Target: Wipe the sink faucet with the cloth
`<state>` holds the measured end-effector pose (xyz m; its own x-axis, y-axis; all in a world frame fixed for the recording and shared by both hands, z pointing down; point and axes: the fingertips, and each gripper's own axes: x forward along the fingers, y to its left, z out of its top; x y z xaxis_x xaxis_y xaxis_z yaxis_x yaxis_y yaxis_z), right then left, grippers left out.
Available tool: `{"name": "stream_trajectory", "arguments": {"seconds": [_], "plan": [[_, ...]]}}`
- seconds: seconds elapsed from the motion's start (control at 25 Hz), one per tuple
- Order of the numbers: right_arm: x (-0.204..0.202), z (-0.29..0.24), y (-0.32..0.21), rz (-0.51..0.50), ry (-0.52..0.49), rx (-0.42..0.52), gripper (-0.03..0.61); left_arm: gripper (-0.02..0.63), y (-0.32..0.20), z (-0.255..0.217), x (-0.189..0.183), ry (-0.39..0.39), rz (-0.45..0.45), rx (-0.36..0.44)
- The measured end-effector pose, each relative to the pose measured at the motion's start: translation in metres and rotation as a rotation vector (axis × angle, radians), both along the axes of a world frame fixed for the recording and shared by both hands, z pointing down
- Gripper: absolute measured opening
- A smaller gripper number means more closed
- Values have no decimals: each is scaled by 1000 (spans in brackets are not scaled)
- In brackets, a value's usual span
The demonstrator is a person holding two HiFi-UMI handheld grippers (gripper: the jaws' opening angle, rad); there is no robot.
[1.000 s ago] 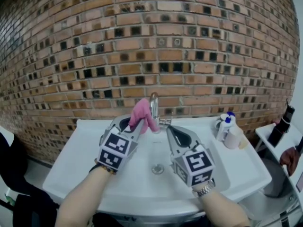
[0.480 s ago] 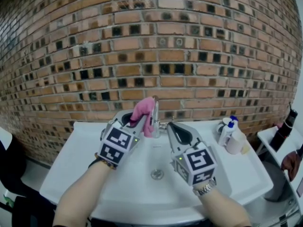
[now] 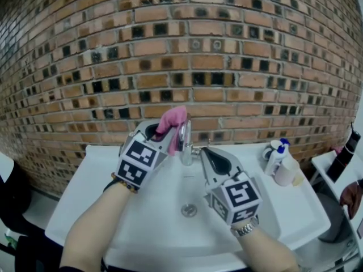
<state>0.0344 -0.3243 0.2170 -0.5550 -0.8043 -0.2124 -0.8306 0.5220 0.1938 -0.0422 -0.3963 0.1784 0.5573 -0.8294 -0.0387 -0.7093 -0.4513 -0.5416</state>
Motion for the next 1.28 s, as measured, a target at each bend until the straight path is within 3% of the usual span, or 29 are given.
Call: {"name": "stream_trajectory", "arguments": {"seconds": [0.72, 1.28], "plan": [[18, 10, -8, 25, -14, -46, 11, 55, -56, 7, 12, 2, 39, 6], [18, 20, -13, 32, 9, -78, 11, 55, -86, 46, 15, -72, 47, -49]]}}
